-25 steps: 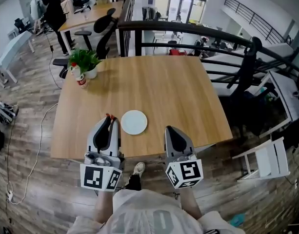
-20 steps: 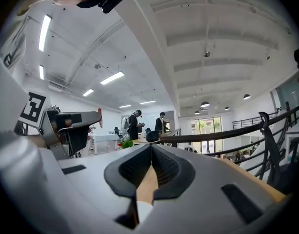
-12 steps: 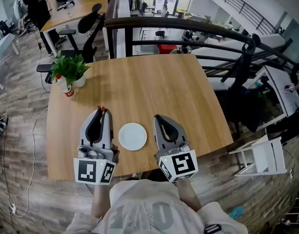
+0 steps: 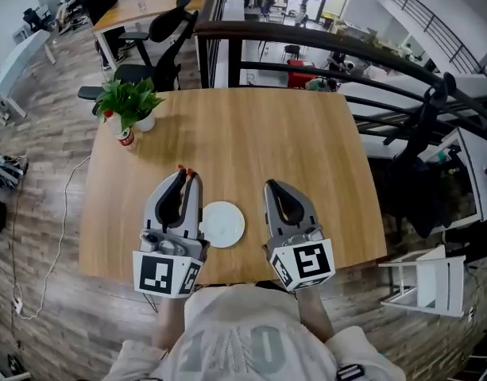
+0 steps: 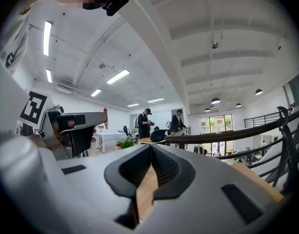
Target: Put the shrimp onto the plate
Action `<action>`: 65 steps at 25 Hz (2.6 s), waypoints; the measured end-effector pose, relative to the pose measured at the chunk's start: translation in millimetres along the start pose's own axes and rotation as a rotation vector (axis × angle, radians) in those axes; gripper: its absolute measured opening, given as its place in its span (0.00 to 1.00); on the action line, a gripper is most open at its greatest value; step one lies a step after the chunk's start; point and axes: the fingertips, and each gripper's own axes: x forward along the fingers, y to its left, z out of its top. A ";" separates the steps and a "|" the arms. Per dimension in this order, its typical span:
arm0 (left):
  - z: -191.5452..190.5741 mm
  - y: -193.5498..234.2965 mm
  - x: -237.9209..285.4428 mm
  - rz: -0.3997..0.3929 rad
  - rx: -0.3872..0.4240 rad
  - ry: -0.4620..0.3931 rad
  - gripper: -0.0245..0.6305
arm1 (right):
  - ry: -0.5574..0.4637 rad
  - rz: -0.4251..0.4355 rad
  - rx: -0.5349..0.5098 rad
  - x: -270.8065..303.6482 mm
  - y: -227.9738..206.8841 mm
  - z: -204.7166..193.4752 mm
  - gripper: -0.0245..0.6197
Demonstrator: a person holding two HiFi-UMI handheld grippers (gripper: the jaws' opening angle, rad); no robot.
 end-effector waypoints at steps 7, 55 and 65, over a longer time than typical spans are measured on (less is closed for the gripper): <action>-9.5 -9.2 4.2 0.019 0.051 0.037 0.13 | 0.003 0.036 0.032 10.2 -8.2 -3.0 0.07; -284.0 2.4 -23.5 0.041 -0.195 0.809 0.13 | 0.170 0.129 0.073 41.8 -7.1 -57.6 0.07; -359.2 -5.0 -65.9 0.017 -0.217 1.103 0.13 | 0.215 0.135 0.075 43.3 -6.3 -72.4 0.07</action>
